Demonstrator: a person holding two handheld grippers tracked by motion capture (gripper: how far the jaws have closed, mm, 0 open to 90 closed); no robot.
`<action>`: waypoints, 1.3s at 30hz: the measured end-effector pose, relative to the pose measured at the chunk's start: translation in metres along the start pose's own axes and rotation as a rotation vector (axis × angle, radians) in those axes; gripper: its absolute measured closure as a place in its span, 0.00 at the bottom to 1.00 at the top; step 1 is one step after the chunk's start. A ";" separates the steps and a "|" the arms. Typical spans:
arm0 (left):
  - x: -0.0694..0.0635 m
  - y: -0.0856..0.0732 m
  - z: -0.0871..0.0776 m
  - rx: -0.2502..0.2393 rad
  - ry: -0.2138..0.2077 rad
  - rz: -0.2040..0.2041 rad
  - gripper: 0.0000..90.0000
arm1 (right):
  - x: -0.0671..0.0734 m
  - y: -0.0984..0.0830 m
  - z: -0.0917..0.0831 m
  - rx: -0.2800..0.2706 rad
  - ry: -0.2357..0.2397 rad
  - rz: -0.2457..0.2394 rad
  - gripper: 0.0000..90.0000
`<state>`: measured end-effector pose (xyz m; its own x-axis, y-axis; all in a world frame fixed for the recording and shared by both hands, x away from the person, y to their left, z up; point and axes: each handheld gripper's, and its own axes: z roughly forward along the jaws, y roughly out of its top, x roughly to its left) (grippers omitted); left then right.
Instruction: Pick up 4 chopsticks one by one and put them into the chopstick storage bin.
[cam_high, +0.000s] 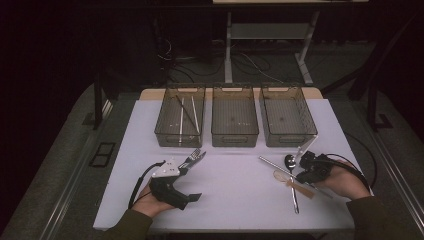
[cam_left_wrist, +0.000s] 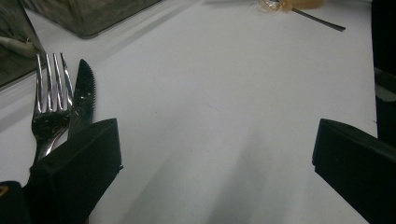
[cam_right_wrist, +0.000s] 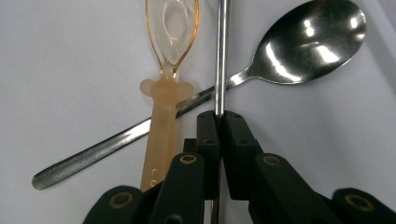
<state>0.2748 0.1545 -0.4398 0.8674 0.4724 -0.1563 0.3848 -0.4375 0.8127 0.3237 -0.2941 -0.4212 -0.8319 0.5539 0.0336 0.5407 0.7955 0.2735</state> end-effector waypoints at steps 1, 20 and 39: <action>0.000 0.000 0.000 0.000 0.000 0.000 0.00 | -0.001 -0.001 -0.001 -0.011 0.004 0.011 0.95; 0.000 0.000 0.000 -0.002 -0.003 -0.002 0.00 | -0.012 -0.009 -0.026 -0.352 0.032 0.132 0.95; 0.001 0.000 0.000 -0.002 0.001 -0.004 0.00 | -0.008 0.000 -0.035 -0.618 0.077 0.196 0.95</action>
<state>0.2754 0.1549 -0.4399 0.8658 0.4745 -0.1591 0.3875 -0.4345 0.8131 0.3260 -0.3076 -0.3874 -0.7442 0.6367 0.2017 0.5312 0.3812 0.7566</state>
